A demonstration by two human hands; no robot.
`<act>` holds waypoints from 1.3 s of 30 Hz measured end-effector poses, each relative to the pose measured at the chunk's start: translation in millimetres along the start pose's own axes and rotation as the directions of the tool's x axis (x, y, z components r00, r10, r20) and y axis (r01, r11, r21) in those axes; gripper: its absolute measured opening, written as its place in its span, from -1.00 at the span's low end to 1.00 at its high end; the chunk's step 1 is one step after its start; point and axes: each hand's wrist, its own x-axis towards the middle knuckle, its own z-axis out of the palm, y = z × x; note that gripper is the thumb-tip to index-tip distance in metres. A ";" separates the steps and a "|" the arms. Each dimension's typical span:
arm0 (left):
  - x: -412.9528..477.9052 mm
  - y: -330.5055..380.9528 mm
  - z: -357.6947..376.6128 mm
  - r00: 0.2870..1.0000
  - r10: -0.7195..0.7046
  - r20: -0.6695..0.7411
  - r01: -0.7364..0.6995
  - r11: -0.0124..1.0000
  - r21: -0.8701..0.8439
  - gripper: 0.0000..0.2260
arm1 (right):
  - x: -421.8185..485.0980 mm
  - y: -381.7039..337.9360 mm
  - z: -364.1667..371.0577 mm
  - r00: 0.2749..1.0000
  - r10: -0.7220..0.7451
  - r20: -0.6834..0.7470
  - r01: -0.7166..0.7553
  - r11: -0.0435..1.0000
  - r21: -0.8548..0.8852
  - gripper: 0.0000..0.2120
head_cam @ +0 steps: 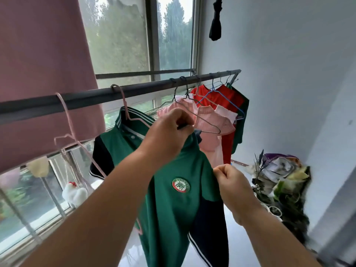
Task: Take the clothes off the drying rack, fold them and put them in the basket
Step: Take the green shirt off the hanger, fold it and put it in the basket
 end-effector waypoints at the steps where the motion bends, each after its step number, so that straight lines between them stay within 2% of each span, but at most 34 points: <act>1: 2.5 1.1 2.7 1.000 -0.004 0.027 0.003 1.000 0.007 -0.91 | -0.9 3.3 -1.8 0.998 0.053 0.025 -0.054 0.998 0.033 -0.81; 3: 7.3 -1.7 6.2 0.993 -0.077 0.087 0.070 0.995 0.076 -0.84 | -2.6 8.3 -5.3 0.992 0.121 0.029 -0.123 0.989 0.085 -0.80; 4: 9.7 -5.9 7.6 0.988 -0.111 0.109 0.092 0.981 0.169 -0.81 | -3.3 9.9 -6.4 0.991 0.136 0.017 -0.137 0.986 0.096 -0.79; 6: 10.0 -13.7 9.7 0.979 -0.157 0.128 0.102 0.929 0.356 -0.80 | -6.8 9.0 -7.7 0.991 0.131 -0.003 -0.130 0.988 0.089 -0.78; 8: 5.3 -15.8 9.4 0.979 -0.163 0.126 0.098 0.907 0.409 -0.80 | -11.6 8.7 -7.2 0.995 0.094 0.046 -0.099 0.989 0.114 -0.77; 10: 1.8 -14.8 7.3 0.981 -0.125 0.148 0.067 0.936 0.346 -0.80 | -16.8 9.3 -6.8 0.983 0.038 0.178 -0.076 0.976 0.206 -0.75; 12: 1.1 -12.8 3.1 0.982 -0.118 0.151 0.085 0.975 0.207 -0.83 | -21.4 7.7 -7.5 0.966 -0.002 0.259 -0.066 0.965 0.253 -0.78; 15: 1.4 -12.5 -1.9 0.973 -0.178 0.146 0.172 0.984 0.051 -0.89 | -19.7 10.2 -14.0 0.980 0.011 0.200 -0.056 0.973 0.223 -0.82; 17: 2.7 -14.7 -3.5 0.974 -0.184 0.132 0.185 0.983 0.005 -0.90 | -19.3 13.9 -21.6 0.977 0.023 0.214 -0.065 0.979 0.191 -0.81; 21: 6.8 2.3 -11.9 0.985 -0.157 0.072 0.170 0.951 -0.259 -0.86 | -18.9 32.0 -31.4 0.976 0.112 0.189 -0.130 0.987 0.089 -0.81; 23: 13.0 19.6 -12.9 0.995 -0.101 -0.015 0.093 0.955 -0.283 -0.85 | -17.1 37.0 -29.8 0.974 0.150 0.168 -0.165 0.983 0.078 -0.78; 25: 17.8 34.2 -10.7 0.996 -0.055 -0.073 0.031 0.952 -0.303 -0.84 | -13.5 33.5 -24.5 0.983 0.128 0.128 -0.134 0.990 0.037 -0.76; 29: 20.5 45.4 -6.4 0.992 -0.035 -0.121 -0.010 0.936 -0.352 -0.83 | -4.6 11.2 -13.9 0.995 0.033 0.099 -0.037 0.999 0.039 -0.75; 32: 19.6 51.2 -9.2 0.986 -0.013 -0.167 -0.053 0.921 -0.385 -0.81 | -0.5 3.0 -6.6 0.993 -0.011 0.115 0.019 0.998 -0.064 -0.78; 35: 18.5 57.8 -18.3 0.977 -0.013 -0.212 -0.083 0.894 -0.440 -0.82 | 0.7 1.9 0.9 0.992 -0.014 0.128 0.035 0.985 -0.168 -0.78; 39: 15.6 58.9 -23.8 0.973 0.011 -0.231 -0.114 0.892 -0.438 -0.82 | 2.5 1.6 4.5 0.996 -0.003 0.095 0.021 0.981 -0.191 -0.77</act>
